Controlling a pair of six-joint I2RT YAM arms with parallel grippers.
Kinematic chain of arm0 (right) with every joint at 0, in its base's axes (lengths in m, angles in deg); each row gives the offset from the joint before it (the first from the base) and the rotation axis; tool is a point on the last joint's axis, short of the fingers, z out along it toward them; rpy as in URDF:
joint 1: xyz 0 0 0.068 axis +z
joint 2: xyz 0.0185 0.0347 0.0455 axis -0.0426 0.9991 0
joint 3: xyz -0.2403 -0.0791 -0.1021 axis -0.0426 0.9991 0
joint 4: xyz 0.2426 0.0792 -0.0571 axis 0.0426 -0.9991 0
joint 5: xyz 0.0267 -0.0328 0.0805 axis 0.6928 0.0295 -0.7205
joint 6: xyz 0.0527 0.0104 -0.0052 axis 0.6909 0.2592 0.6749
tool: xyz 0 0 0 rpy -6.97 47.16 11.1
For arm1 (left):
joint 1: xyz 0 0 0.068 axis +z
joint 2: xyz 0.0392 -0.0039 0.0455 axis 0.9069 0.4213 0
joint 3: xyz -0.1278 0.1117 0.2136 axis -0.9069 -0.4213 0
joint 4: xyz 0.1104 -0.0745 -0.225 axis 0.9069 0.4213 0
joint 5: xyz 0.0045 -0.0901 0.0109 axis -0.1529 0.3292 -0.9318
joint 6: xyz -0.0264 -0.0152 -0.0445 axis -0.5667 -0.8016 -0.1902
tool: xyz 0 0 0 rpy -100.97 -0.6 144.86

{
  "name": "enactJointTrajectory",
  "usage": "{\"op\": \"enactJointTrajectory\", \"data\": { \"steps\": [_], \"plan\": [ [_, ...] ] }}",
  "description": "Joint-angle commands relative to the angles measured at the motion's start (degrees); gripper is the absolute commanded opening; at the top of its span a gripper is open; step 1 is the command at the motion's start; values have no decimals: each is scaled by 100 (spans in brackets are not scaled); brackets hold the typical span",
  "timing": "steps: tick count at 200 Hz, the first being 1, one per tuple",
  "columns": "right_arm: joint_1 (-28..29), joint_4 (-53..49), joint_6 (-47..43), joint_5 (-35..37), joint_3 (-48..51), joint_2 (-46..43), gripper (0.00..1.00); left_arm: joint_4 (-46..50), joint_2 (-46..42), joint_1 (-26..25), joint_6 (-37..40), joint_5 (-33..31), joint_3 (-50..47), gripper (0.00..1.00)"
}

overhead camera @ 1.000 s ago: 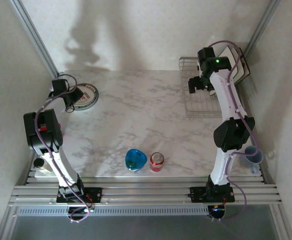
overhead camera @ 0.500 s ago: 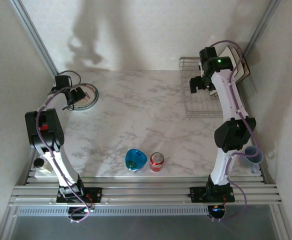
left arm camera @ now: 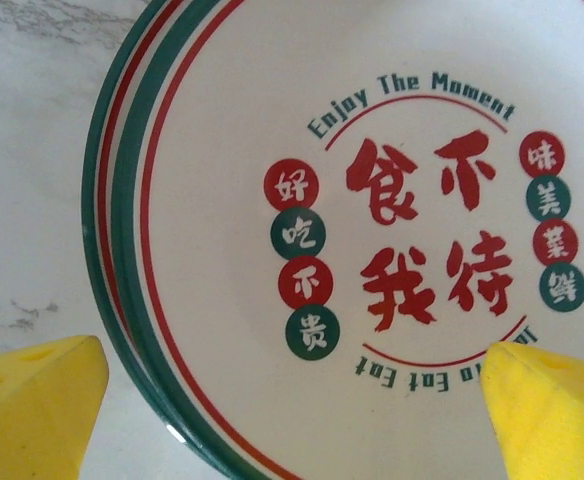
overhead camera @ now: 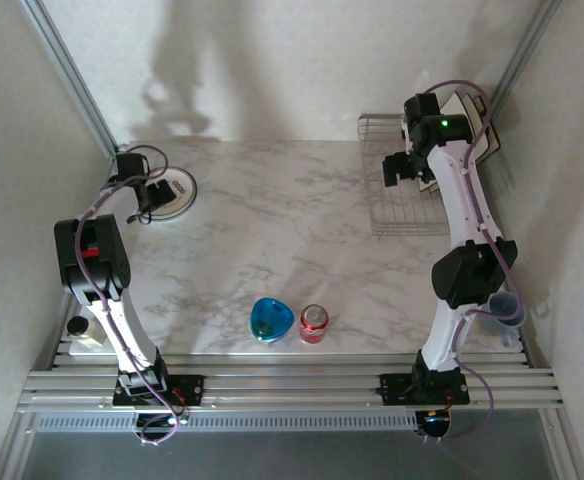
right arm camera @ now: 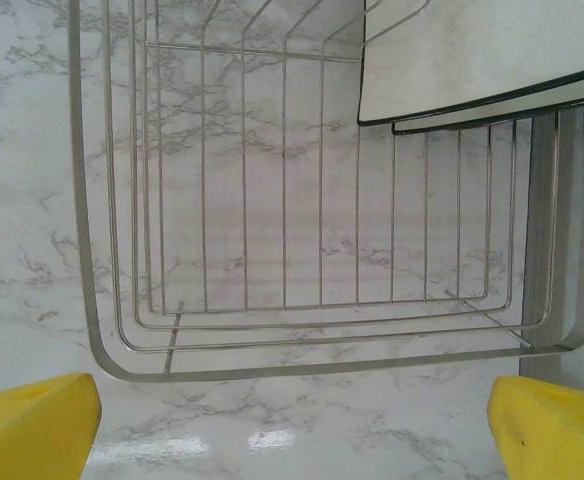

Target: Unload the plates from the dish rack

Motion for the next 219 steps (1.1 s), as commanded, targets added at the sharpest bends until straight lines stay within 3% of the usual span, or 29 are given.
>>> {"op": "enactJointTrajectory", "data": {
  "steps": [1, 39, 65, 114, 219],
  "plan": [
    [-99, -101, -89, -6, -223, -124, 99, 491, -81, -116, 270, -266, 335, 96],
    [-579, -434, -94, -376, -1023, 302, 99, 2048, -435, -364, 834, 362, 1465, 100],
    [-928, -493, -111, -547, -1504, 737, 99, 2910, -691, -686, 1221, 183, 1869, 99],
    [-1482, -368, -199, -812, -2426, 1447, 99, 3361, -1505, -983, 1389, 176, 1809, 100],
    [-1816, 1270, -166, -1431, -2187, 1667, 96, 3240, -1932, -1221, 1394, 106, 1254, 100]
  ]
}}
